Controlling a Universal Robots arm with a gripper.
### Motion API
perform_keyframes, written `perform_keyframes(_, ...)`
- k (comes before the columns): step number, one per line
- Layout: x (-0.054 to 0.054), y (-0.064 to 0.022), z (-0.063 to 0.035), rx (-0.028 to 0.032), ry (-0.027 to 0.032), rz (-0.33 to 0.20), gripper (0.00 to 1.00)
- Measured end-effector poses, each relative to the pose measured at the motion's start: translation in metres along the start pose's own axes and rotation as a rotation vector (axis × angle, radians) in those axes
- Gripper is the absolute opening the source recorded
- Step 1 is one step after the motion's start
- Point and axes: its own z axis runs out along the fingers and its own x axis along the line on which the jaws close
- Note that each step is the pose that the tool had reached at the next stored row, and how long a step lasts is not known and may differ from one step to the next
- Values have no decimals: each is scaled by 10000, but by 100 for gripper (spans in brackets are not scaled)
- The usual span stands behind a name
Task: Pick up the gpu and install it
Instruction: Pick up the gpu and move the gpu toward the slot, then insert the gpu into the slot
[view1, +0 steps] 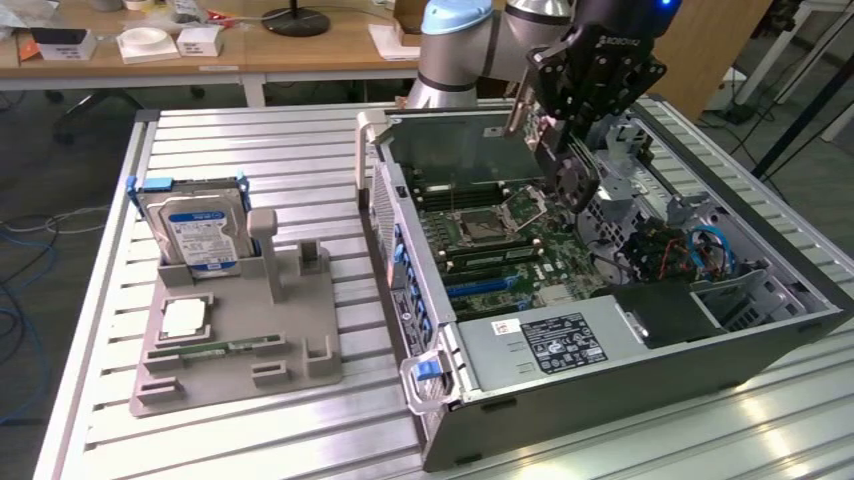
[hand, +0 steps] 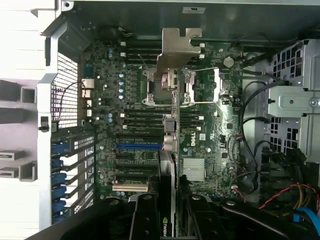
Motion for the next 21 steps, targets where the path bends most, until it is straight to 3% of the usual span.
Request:
perform_keyframes(3, -44, 0, -1, 0, -1, -1, 26)
perform_keyframes(21, -43, 0, 0, 2, 4, -144, 26)
